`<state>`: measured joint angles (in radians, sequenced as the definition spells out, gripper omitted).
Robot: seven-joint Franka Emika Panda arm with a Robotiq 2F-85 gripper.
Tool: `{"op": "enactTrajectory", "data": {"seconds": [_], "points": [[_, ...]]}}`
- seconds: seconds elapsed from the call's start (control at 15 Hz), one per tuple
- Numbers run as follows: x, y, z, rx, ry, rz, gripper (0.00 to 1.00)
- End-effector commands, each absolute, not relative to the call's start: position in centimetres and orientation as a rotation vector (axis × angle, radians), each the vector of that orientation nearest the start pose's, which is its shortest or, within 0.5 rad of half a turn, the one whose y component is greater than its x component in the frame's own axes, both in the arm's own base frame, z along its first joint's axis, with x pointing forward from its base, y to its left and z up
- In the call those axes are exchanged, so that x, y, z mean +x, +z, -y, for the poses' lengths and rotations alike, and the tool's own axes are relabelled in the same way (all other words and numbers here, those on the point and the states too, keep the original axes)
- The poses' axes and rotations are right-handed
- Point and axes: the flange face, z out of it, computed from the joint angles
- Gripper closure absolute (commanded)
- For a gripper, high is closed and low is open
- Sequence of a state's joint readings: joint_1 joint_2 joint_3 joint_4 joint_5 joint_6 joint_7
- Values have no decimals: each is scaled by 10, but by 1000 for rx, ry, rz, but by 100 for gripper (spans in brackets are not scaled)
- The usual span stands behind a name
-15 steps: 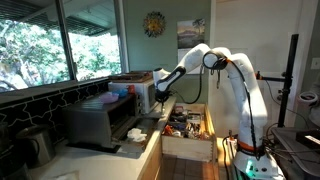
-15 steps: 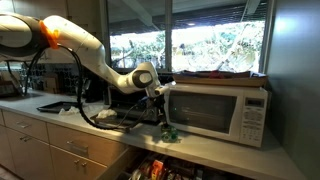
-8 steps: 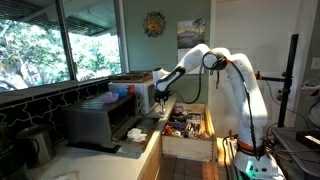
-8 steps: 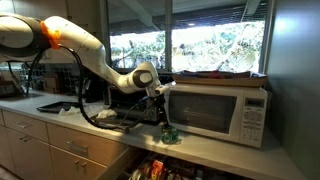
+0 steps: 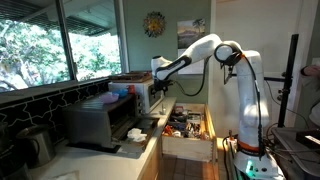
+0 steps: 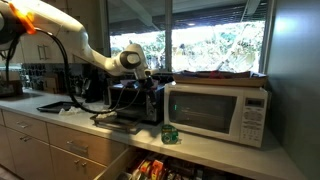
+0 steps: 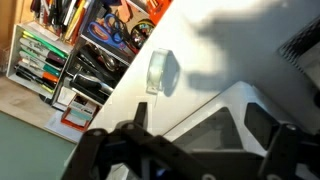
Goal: Take the white thing out of the drawer
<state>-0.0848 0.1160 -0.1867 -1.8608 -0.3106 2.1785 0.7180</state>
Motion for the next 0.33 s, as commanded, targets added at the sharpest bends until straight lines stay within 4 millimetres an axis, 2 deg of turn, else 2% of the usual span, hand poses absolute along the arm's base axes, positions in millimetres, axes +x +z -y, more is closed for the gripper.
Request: {"op": "enactTrajectory", "data": {"seconds": [0.0,0.2,0.27], "points": [[524,503,135,-3242,-330,-1081,0],[487,521,113,-3386,-404,-851,0],[522,519,124,-3305,-389,-985,0]]}}
